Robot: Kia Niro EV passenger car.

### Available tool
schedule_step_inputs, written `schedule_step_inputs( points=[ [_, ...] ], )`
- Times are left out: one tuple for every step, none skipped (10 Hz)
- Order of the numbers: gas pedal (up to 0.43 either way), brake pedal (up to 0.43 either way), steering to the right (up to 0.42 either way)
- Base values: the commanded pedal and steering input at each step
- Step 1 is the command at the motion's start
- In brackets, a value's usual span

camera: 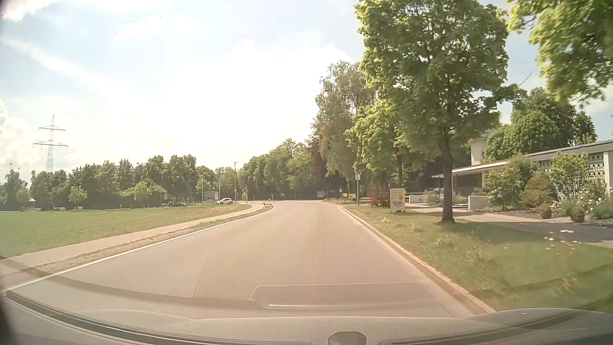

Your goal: Follow the waypoints while adhering to traffic rules and regulations

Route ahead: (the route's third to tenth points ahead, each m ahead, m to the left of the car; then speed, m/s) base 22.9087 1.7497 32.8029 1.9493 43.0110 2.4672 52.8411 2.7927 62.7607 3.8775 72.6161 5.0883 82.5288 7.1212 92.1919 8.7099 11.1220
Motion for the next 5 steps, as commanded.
schedule_step_inputs(
  points=[
    [0.11, 0.0, 0.0],
    [0.11, 0.0, 0.0],
    [0.118, 0.0, 0.0],
    [0.13, 0.0, 0.0],
    [0.138, 0.0, 0.0]
  ],
)
